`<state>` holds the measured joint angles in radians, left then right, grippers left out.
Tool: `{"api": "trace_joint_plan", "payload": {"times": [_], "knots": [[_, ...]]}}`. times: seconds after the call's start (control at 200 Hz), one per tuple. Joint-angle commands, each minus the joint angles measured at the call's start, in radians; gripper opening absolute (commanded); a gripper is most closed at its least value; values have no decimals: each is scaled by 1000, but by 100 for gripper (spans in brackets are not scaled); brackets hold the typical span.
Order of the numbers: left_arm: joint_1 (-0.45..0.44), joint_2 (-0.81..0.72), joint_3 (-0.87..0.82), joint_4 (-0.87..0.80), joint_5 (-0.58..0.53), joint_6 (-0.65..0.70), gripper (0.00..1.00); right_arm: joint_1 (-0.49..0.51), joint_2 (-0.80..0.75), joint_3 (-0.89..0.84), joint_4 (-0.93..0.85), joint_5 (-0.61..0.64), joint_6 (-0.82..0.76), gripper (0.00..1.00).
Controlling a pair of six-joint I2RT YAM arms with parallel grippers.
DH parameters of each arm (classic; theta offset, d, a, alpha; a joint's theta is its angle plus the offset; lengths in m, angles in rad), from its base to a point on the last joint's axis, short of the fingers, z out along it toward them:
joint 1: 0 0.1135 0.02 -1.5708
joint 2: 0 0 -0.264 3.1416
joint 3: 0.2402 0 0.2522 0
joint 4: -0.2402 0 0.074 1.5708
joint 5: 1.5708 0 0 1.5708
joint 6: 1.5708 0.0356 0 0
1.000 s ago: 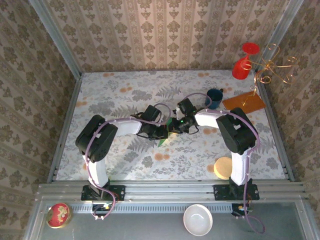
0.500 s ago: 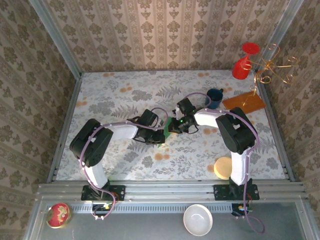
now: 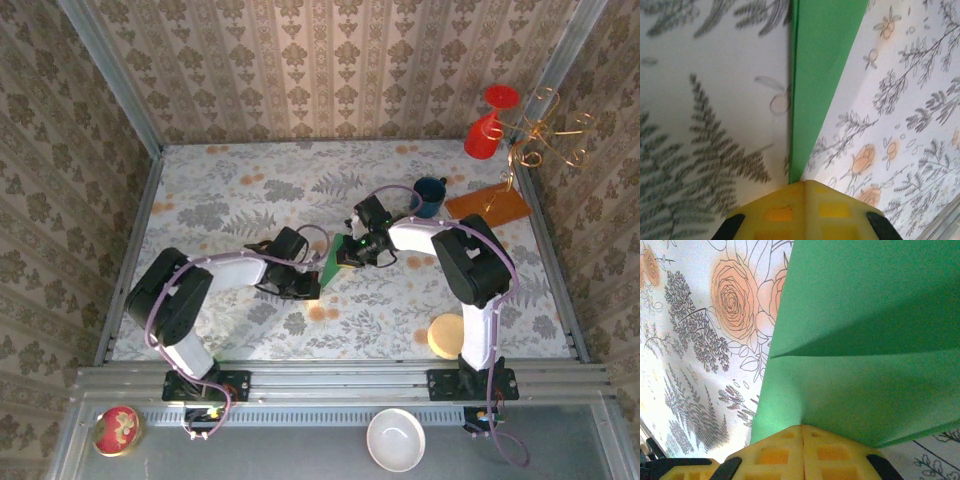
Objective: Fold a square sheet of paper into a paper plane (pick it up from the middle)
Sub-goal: Fold the wing for the fifth time at the center of the table.
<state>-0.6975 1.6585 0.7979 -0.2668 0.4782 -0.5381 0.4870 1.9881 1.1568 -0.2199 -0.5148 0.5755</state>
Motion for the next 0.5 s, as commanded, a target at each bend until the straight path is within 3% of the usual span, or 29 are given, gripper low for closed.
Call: {"api": "trace_joint_plan", "payload": {"times": [0.0,0.215,0.49], "knots": [[16,-57,-70,-153,9,-11,0,2,69,-55,-91,95,14,9],[68,-271,-65,-16,34,-107,0,67,-9,-139,49,43,176,10],[70,-89,5,67,39,-152,0,122,-49,-155,116,31,266,10]]}}
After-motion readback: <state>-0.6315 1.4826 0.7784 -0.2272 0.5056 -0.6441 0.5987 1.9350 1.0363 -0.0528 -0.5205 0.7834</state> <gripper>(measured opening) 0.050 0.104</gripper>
